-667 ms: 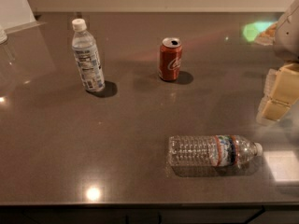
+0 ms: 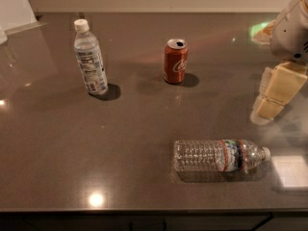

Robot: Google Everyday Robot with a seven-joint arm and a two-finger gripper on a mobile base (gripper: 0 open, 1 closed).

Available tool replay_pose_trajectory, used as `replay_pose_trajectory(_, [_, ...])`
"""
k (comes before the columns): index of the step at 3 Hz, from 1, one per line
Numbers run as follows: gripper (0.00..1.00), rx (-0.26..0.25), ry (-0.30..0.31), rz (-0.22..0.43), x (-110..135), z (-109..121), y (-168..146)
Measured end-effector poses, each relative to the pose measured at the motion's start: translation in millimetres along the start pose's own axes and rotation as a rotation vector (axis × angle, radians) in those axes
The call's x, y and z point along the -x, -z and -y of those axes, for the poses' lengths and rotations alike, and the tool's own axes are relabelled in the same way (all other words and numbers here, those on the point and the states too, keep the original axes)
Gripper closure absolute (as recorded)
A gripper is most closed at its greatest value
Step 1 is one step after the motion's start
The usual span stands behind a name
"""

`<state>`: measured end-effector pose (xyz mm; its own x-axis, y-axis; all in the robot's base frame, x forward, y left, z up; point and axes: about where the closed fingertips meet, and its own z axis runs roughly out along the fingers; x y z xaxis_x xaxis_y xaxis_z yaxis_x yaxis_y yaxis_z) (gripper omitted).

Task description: Knock blue plastic bottle over

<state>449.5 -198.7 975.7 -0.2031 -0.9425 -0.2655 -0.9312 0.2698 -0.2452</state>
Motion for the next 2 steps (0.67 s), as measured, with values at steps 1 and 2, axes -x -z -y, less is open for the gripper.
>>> replay_pose_trajectory(1, [0.00,0.008,-0.016,0.090,27,12,-17])
replay_pose_trajectory(2, [0.00,0.026,-0.009,0.198,64,24,-36])
